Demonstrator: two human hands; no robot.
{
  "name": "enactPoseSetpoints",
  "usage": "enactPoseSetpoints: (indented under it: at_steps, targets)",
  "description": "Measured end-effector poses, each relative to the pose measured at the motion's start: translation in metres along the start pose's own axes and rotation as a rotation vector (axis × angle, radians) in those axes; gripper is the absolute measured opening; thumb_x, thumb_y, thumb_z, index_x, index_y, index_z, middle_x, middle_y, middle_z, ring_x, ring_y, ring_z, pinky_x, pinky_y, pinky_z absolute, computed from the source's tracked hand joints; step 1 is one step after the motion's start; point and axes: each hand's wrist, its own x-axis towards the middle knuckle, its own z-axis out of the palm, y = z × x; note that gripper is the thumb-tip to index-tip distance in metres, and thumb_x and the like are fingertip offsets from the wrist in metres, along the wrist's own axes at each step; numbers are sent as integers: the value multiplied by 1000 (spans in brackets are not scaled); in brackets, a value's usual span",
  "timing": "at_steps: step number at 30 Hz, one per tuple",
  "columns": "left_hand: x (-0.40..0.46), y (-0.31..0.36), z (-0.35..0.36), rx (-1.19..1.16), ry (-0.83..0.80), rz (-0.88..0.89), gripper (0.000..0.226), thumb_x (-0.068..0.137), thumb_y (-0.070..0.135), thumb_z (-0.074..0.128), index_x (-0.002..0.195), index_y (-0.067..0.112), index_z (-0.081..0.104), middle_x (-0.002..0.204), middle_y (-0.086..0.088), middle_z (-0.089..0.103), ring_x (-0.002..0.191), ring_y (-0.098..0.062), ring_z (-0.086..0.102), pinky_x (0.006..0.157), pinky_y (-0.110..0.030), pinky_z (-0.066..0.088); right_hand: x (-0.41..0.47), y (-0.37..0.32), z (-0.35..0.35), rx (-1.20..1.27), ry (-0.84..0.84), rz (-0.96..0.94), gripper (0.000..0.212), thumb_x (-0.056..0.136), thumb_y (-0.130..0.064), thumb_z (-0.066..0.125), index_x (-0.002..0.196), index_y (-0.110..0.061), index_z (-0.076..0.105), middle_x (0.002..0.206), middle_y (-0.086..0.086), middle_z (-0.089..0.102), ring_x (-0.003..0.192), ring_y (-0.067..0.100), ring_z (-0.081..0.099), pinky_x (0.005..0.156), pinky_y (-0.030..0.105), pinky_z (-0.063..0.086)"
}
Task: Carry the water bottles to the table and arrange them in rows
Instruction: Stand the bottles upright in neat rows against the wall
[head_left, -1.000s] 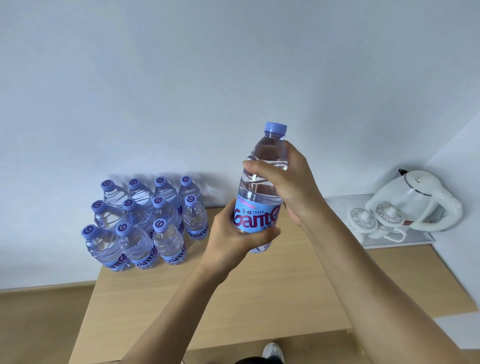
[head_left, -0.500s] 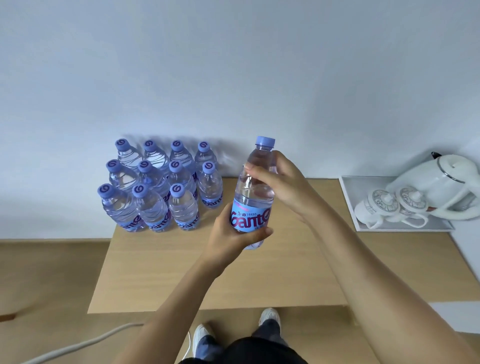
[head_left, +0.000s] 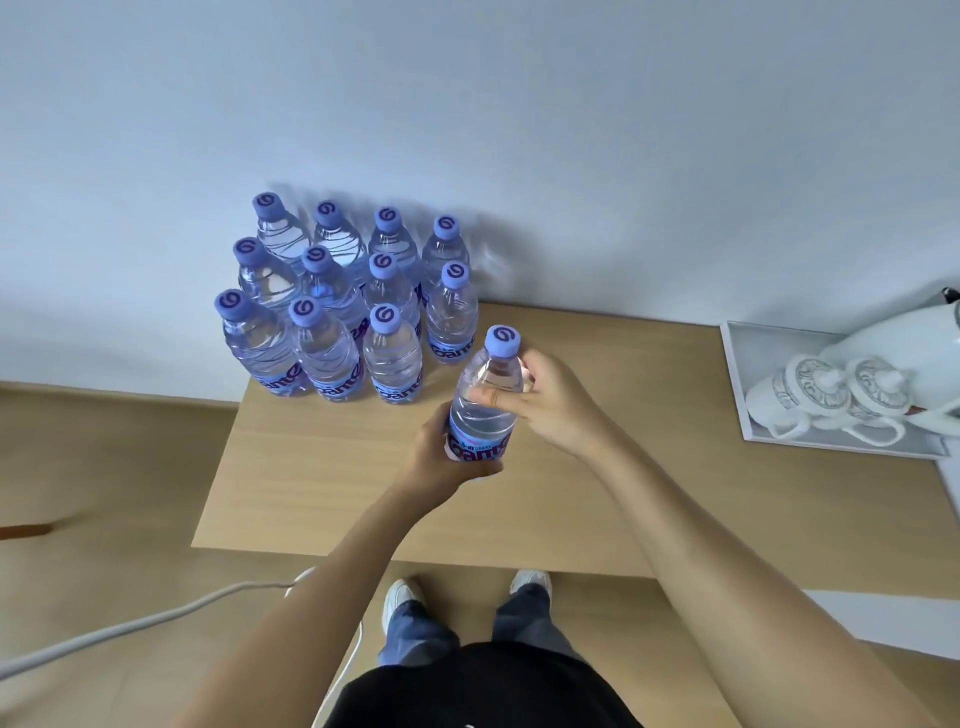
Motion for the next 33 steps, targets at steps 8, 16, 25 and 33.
enactPoseSetpoints:
  at_steps: [8, 16, 25, 33]
  targets:
    - [18, -43, 3, 90, 135, -7, 76, 60, -7, 87, 127, 2, 53, 112, -14, 67, 95, -21, 61, 74, -10, 45, -1, 32, 32, -48, 42, -18, 45, 72, -17, 87, 103, -35, 60, 90, -20, 69, 77, -9, 62, 71, 8, 44]
    - [31, -63, 9, 130, 217, 33, 79, 59, -7, 87, 129, 8, 53, 119, -1, 50, 97, -12, 55, 75, 0, 40, 3, 53, 47, -82, 91, -101, 58, 72, -18, 87, 124, -21, 61, 106, -18, 65, 95, -11, 58, 85, 5, 41]
    - [53, -55, 12, 192, 279, 14, 76, 65, 1, 85, 132, 11, 51, 114, 1, 59, 102, -18, 55, 80, -26, 42, 26, 48, 41, -117, 126, -156, 57, 74, -16, 87, 125, -15, 61, 112, -7, 66, 101, 4, 59, 88, 10, 43]
    - [75, -46, 16, 177, 328, 10, 64, 71, -1, 80, 127, 4, 49, 114, -7, 63, 101, -22, 56, 81, -27, 43, 49, 45, 33, -121, 139, -165, 59, 75, -15, 85, 127, -15, 60, 112, -11, 65, 105, 5, 60, 90, 14, 45]
